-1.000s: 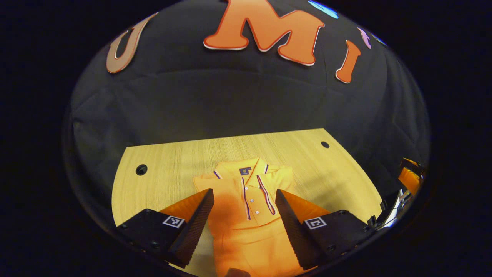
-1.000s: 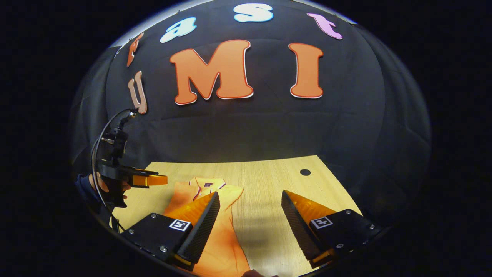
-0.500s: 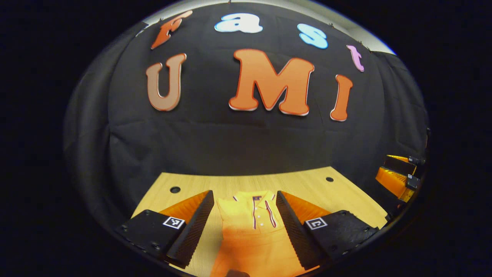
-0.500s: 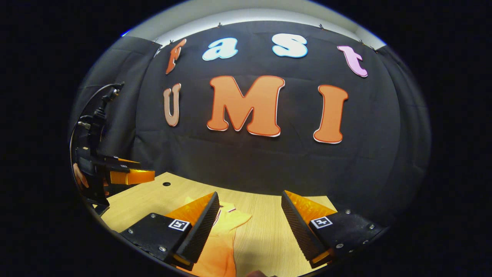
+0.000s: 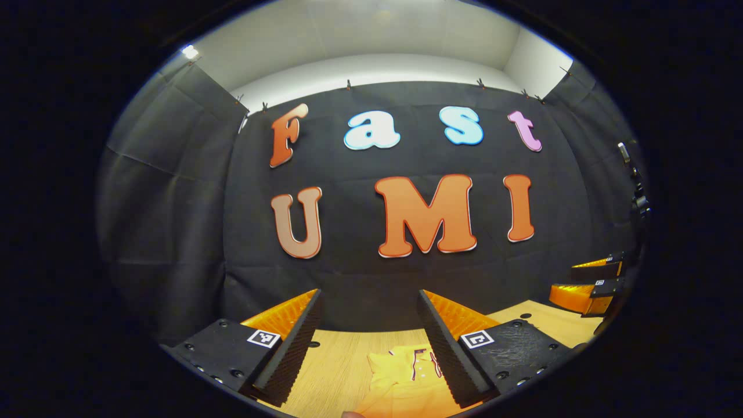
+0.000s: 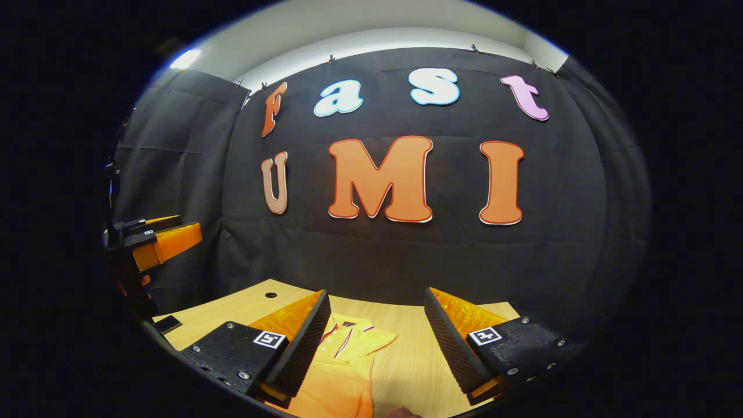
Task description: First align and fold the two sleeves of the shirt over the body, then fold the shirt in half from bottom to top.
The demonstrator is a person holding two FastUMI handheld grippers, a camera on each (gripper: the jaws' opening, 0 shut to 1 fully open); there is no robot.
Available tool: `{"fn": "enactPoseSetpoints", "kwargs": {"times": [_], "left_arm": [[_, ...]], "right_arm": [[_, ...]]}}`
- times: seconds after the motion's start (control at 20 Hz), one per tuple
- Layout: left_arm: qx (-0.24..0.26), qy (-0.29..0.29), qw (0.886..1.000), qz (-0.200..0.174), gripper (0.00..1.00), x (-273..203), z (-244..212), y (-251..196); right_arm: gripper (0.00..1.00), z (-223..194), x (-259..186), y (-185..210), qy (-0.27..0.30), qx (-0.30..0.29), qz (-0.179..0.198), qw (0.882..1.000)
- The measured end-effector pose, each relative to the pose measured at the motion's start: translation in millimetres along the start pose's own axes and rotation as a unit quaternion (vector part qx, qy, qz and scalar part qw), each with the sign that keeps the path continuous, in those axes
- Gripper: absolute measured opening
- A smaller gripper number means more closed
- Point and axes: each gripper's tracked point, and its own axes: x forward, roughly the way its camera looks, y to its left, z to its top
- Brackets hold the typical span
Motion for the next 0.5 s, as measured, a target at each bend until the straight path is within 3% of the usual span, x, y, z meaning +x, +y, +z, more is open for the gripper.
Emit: {"fn": "enactPoseSetpoints", "kwargs": {"times": [0.2, 0.5], "left_arm": [[0.01, 0.017, 1.0, 0.02, 0.95, -26, -17, -4], [0.014, 0.157, 0.988, 0.01, 0.96, -68, -105, -6]], "right_arm": [[0.98, -12, -16, 14, -0.012, -0.001, 0.018, 1.0], [0.99, -89, -36, 8, 0.118, -0.014, 0.021, 0.993]]}}
